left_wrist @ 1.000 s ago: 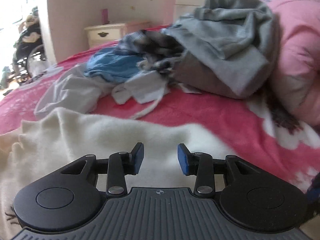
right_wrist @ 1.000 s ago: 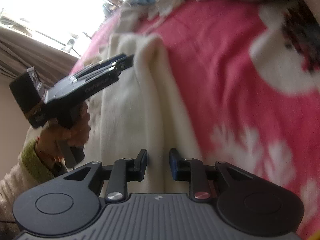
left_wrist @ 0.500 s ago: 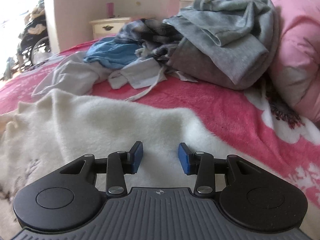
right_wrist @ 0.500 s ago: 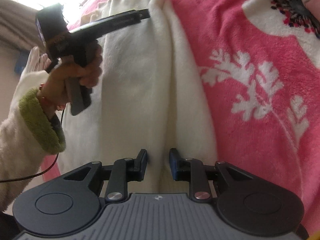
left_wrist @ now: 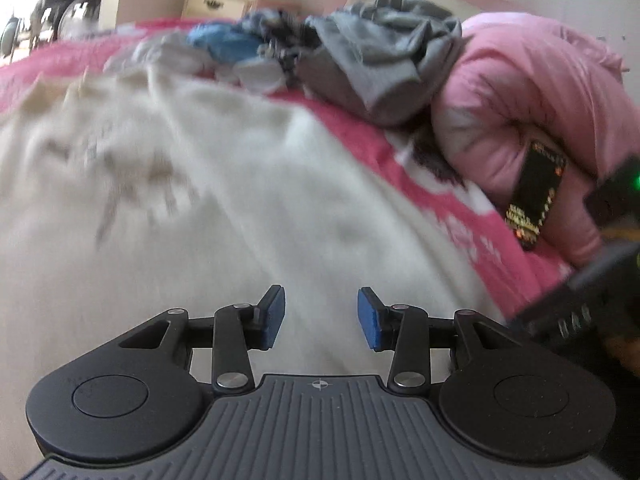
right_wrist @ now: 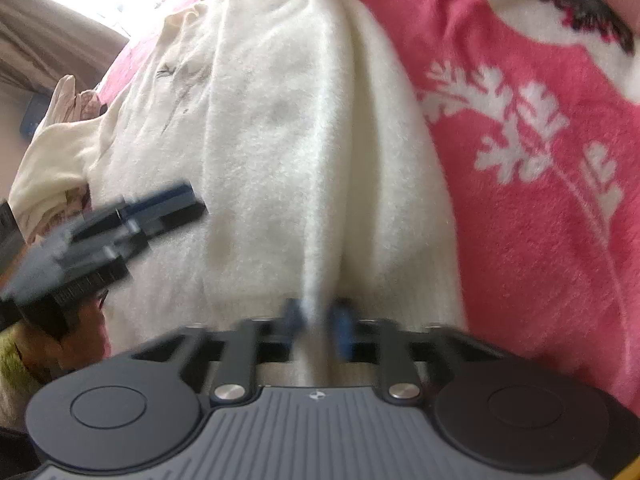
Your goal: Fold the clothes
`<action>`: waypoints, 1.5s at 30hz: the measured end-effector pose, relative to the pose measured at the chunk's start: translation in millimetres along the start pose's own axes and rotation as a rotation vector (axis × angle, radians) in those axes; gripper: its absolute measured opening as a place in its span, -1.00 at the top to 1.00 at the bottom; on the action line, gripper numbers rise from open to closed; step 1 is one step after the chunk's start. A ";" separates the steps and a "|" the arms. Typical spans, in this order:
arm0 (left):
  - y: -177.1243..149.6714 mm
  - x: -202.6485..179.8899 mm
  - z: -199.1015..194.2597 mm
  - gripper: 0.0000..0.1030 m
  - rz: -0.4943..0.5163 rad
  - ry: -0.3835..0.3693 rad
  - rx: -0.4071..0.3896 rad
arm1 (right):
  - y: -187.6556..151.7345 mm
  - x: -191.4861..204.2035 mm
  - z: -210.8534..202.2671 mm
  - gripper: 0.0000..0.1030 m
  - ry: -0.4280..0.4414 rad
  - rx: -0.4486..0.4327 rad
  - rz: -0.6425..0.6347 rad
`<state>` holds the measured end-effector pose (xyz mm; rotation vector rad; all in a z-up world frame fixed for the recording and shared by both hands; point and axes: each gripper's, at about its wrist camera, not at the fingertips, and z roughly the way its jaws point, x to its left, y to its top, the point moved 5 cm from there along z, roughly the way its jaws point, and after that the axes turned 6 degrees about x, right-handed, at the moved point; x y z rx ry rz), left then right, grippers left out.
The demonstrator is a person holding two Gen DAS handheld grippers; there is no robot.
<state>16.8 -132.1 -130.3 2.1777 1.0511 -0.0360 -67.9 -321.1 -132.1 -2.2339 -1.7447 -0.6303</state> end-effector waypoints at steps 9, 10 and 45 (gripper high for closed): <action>-2.7 -20.3 -12.1 0.23 0.002 -0.057 -0.037 | -0.5 7.6 -37.5 0.83 -0.109 -0.045 -0.083; -2.1 -23.3 -8.9 0.23 0.015 -0.057 -0.033 | -0.8 7.0 -35.1 0.83 -0.130 -0.040 -0.087; 2.3 -63.4 22.5 0.18 0.266 -0.082 -0.046 | 86.4 44.4 -40.8 0.77 -0.266 -0.337 -0.463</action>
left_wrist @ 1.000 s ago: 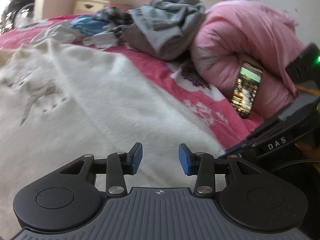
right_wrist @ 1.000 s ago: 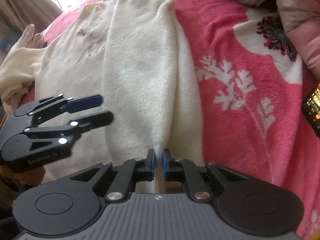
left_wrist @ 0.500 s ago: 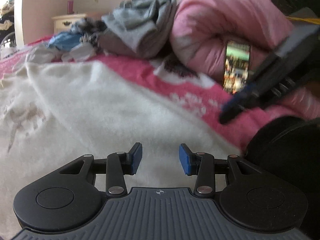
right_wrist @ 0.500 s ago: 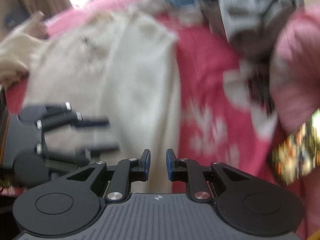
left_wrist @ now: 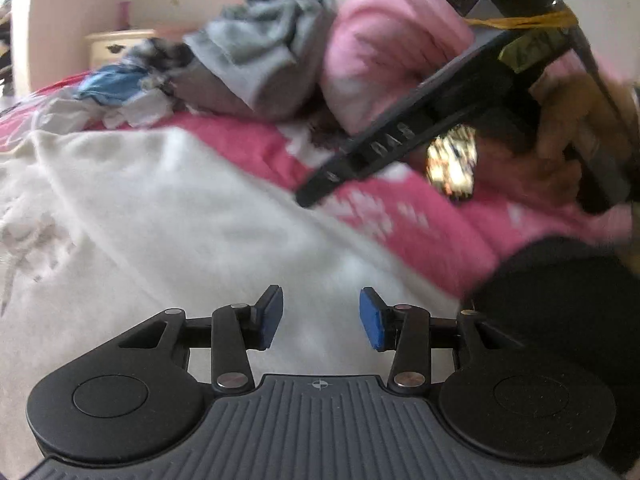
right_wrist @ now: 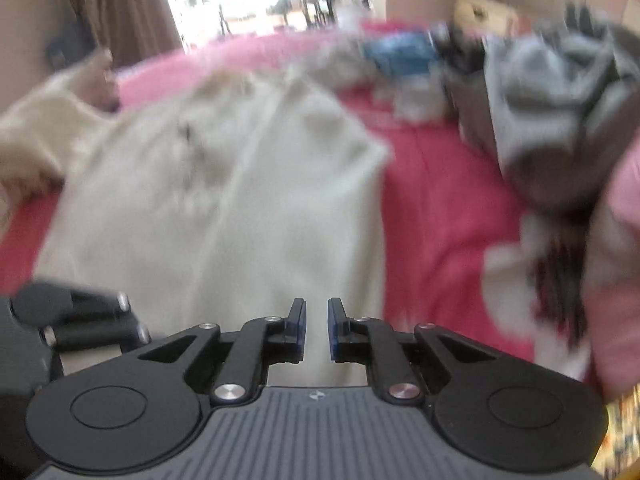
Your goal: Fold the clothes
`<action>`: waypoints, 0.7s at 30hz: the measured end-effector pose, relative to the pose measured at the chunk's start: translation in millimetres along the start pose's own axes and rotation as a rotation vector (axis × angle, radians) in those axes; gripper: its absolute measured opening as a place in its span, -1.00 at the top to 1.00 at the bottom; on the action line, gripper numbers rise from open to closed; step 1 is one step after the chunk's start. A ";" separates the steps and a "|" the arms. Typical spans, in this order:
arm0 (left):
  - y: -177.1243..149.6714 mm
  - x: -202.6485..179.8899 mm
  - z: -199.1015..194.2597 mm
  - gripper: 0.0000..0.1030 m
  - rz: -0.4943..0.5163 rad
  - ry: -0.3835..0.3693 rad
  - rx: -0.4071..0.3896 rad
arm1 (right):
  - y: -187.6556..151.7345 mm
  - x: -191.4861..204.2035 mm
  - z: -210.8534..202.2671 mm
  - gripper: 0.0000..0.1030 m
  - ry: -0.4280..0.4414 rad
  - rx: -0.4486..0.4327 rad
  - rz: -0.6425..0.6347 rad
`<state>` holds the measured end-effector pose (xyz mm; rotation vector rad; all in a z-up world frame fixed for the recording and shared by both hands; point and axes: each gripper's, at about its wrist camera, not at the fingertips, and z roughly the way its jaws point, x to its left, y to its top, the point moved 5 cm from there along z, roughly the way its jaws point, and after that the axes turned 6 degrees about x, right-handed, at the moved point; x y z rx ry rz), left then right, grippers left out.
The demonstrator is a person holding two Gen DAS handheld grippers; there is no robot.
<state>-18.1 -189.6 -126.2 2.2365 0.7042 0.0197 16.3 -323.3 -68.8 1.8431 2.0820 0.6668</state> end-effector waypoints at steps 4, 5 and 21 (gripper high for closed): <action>-5.0 13.9 17.5 0.18 -0.074 0.019 0.041 | 5.7 -15.1 52.7 0.77 0.010 -0.040 0.016; -8.3 14.5 17.8 0.18 -0.081 0.016 0.033 | 2.3 -22.4 68.1 0.91 -0.001 -0.025 0.022; -5.5 25.7 7.6 0.17 -0.155 0.026 0.015 | 84.0 -46.7 115.4 0.77 -0.051 -0.036 0.134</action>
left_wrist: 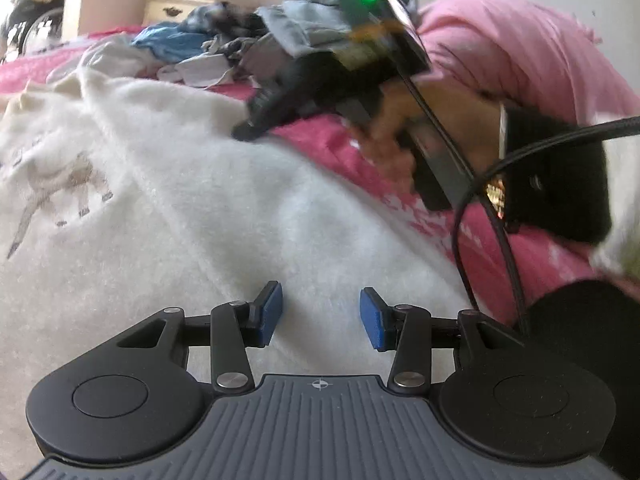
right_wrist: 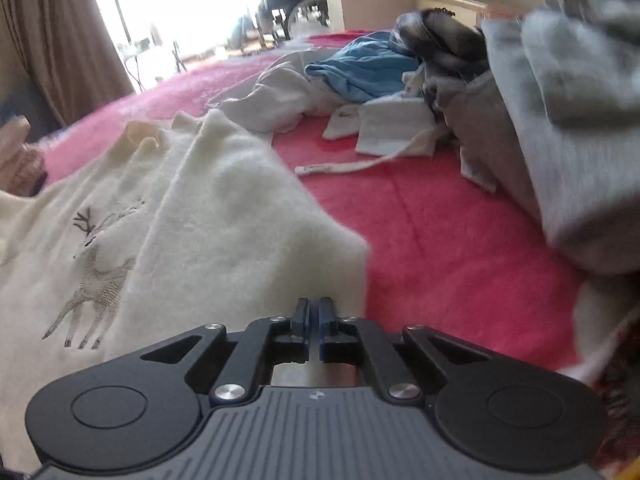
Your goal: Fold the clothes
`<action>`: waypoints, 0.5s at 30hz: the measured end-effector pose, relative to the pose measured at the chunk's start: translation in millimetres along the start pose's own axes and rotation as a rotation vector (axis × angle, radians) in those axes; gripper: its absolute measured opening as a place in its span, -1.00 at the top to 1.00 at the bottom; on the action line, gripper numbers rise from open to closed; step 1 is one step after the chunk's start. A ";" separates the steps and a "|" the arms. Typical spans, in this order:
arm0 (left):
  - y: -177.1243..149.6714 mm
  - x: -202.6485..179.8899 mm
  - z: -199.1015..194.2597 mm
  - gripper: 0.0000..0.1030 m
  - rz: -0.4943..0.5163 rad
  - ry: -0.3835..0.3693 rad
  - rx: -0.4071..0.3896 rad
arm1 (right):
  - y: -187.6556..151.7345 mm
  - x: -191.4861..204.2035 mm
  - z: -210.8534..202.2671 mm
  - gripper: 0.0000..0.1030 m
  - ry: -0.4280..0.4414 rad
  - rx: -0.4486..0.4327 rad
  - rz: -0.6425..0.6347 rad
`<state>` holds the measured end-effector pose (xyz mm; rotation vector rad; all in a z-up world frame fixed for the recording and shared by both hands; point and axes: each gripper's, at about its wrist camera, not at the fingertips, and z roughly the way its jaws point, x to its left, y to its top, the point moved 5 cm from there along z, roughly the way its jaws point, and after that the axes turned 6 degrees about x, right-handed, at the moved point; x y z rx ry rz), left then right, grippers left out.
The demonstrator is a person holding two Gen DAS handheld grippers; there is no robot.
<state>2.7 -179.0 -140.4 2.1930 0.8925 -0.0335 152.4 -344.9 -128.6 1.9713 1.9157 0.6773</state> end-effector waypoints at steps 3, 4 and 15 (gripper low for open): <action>-1.5 3.2 -0.3 0.17 -0.042 -0.020 -0.006 | 26.9 24.8 -9.7 0.74 0.058 -0.062 -0.059; -1.4 5.2 -0.4 0.17 -0.066 -0.029 -0.008 | 36.8 33.5 -9.5 0.74 0.072 -0.079 -0.084; -2.0 19.9 -2.0 0.17 -0.176 -0.102 -0.031 | 88.5 47.7 66.5 0.77 -0.003 -0.014 -0.119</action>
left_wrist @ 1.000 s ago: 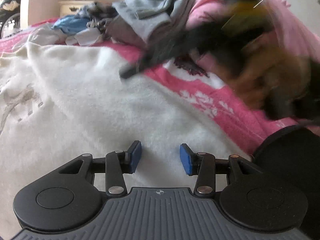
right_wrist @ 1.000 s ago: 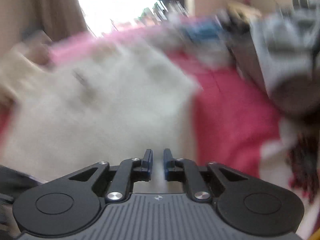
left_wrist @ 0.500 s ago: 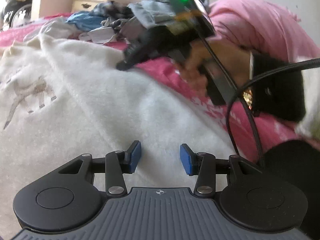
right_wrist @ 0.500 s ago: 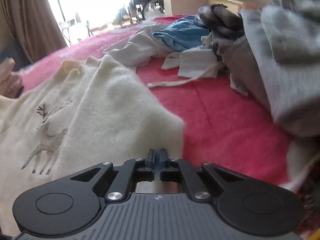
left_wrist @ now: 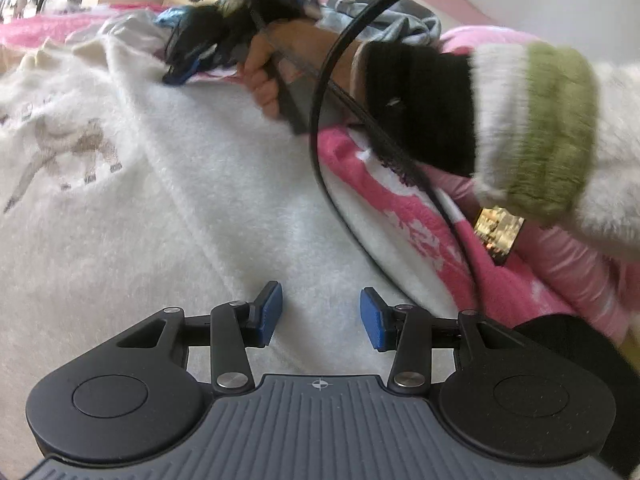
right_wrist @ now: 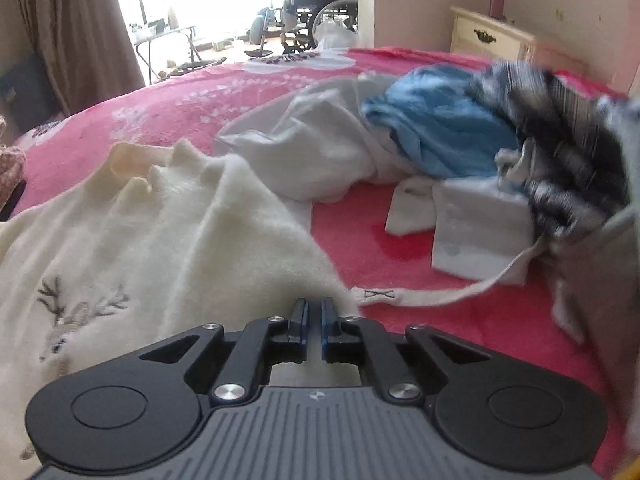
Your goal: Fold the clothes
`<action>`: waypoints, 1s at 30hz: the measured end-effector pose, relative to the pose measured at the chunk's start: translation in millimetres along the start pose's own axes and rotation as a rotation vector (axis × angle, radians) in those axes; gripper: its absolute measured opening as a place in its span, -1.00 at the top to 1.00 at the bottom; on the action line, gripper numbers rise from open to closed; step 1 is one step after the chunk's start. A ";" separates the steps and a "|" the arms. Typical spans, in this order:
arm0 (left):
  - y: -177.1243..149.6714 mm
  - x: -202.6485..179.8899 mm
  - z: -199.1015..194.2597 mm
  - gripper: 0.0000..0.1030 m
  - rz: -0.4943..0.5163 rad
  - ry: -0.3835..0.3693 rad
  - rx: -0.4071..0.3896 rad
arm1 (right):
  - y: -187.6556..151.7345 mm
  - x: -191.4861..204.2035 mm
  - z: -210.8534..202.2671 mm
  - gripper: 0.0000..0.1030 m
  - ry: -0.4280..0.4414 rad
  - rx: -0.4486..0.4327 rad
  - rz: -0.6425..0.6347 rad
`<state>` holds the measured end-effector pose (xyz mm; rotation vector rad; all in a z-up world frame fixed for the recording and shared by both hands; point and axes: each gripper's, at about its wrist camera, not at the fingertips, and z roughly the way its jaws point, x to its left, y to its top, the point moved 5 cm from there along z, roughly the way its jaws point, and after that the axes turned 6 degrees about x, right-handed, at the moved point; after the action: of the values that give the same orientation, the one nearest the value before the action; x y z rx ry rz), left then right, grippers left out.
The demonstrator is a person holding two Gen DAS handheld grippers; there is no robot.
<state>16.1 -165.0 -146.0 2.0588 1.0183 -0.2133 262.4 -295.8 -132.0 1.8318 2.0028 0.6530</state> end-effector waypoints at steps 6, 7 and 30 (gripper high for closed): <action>-2.6 2.9 -1.8 0.14 -0.019 -0.026 -0.013 | 14.2 23.9 16.5 0.77 0.086 0.006 -0.034; -3.4 2.8 -2.2 0.14 -0.017 -0.025 -0.013 | 14.7 23.2 32.3 0.77 0.079 0.028 -0.015; -18.7 -35.3 -30.0 0.14 0.021 -0.019 0.043 | -141.8 -23.6 -178.4 0.60 0.321 0.044 0.414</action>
<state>-26.5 -157.5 -121.0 2.1018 0.9879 -0.2453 49.8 -345.5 -62.7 2.3190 1.8371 1.0874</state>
